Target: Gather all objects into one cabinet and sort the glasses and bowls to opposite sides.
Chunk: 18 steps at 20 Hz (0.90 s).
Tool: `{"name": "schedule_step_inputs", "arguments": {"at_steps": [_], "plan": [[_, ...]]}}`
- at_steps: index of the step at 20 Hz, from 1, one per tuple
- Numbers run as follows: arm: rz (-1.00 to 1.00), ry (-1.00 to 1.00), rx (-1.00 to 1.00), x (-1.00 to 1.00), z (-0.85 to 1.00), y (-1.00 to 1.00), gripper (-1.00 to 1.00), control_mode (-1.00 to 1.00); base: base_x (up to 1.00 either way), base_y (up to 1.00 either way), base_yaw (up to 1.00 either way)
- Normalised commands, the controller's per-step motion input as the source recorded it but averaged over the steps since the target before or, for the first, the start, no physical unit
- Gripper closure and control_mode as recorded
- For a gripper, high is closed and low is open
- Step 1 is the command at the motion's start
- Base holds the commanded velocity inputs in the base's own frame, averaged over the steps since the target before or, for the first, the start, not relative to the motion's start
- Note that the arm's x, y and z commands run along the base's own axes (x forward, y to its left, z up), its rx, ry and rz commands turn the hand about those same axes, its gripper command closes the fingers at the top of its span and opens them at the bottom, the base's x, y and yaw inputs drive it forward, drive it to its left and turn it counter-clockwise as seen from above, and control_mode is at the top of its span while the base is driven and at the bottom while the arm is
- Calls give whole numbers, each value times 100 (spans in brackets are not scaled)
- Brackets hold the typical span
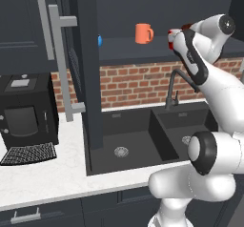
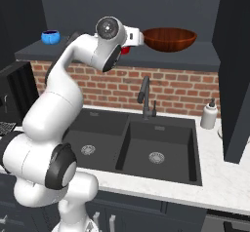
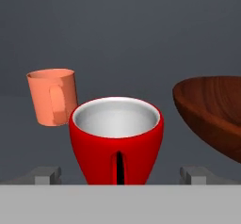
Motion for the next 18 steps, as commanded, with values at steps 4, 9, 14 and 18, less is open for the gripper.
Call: {"name": "schedule_step_inputs", "arguments": {"at_steps": [4, 9, 14, 18], "plan": [[0, 0, 0, 13, 0, 0, -100, -100, 0, 0, 0], [0, 1, 0, 0, 0, 0, -100, -100, 0, 0, 0], [0, 0, 0, 0, 0, 0, -100, -100, 0, 0, 0], [0, 1, 0, 0, 0, 0, 100, -100, 0, 0, 0]]}}
